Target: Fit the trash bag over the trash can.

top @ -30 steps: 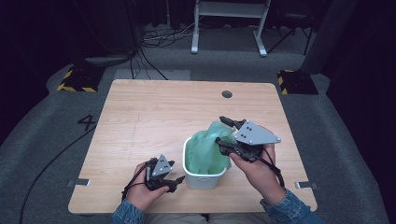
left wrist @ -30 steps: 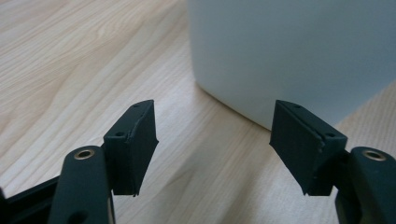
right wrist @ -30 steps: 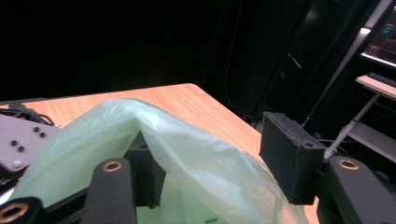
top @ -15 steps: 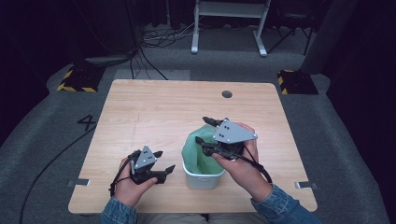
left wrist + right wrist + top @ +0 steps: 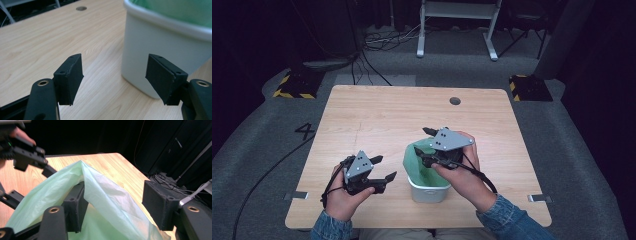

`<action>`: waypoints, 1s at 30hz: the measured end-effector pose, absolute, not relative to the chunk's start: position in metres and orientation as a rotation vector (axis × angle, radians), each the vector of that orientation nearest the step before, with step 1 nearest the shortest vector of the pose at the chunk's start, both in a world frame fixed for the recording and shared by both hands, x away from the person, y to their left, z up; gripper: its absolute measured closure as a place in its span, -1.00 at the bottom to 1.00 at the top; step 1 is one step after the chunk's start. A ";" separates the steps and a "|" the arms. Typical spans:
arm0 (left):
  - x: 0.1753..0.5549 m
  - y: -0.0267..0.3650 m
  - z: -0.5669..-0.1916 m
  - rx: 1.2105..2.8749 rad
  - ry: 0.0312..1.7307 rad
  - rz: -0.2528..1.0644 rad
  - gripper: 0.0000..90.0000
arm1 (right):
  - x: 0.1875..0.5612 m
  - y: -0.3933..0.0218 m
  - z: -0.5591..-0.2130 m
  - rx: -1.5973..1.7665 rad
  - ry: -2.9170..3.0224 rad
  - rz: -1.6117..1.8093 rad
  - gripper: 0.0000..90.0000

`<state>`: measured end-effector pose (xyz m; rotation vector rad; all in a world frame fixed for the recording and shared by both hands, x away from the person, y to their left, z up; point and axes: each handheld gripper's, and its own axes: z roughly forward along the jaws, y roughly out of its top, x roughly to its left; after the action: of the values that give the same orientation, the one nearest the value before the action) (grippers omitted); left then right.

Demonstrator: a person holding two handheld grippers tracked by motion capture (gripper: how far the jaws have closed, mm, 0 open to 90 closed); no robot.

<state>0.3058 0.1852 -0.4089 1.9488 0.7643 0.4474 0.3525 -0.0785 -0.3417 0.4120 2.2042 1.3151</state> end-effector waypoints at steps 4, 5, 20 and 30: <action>0.302 0.180 -0.397 1.936 0.731 0.456 -0.34 | 0.353 -0.076 -0.344 0.410 2.219 1.303 -0.18; 0.301 0.179 -0.394 1.933 0.724 0.450 -0.34 | 0.353 -0.076 -0.345 0.412 2.224 1.301 -0.18; 0.299 0.155 -0.371 1.909 0.631 0.417 -0.20 | 0.352 -0.065 -0.353 0.372 2.277 1.248 -0.20; 0.301 0.148 -0.368 1.950 0.586 0.379 0.73 | 0.348 -0.069 -0.350 0.354 2.276 1.282 -0.22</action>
<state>0.3011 0.1477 -0.3680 1.9503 0.5859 0.3787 0.3477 -0.0692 -0.3501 0.3540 2.2758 1.2825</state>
